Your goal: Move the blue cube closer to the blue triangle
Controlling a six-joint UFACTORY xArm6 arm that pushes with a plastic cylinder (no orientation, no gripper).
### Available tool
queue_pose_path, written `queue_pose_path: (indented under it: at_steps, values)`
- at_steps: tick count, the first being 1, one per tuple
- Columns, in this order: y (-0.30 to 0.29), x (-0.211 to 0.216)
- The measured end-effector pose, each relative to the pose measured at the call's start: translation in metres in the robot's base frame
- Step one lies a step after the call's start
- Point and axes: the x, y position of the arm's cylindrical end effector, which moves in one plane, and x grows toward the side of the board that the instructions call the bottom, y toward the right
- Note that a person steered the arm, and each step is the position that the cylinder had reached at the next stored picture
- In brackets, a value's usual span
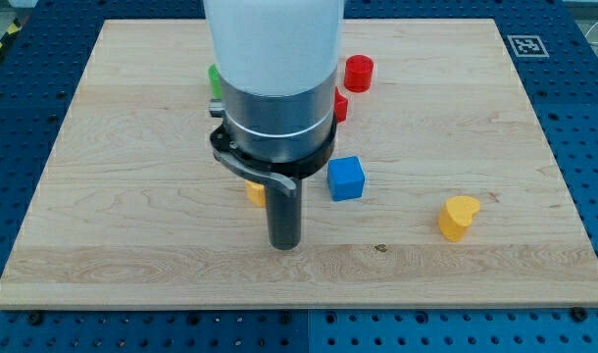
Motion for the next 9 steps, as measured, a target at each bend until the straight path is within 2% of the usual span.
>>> queue_pose_path:
  at_steps: [1, 3, 5, 7, 9]
  values:
    - [-0.008, 0.001]
    - [0.011, -0.006]
    - [0.077, 0.012]
    - [0.101, 0.011]
    - [0.091, -0.021]
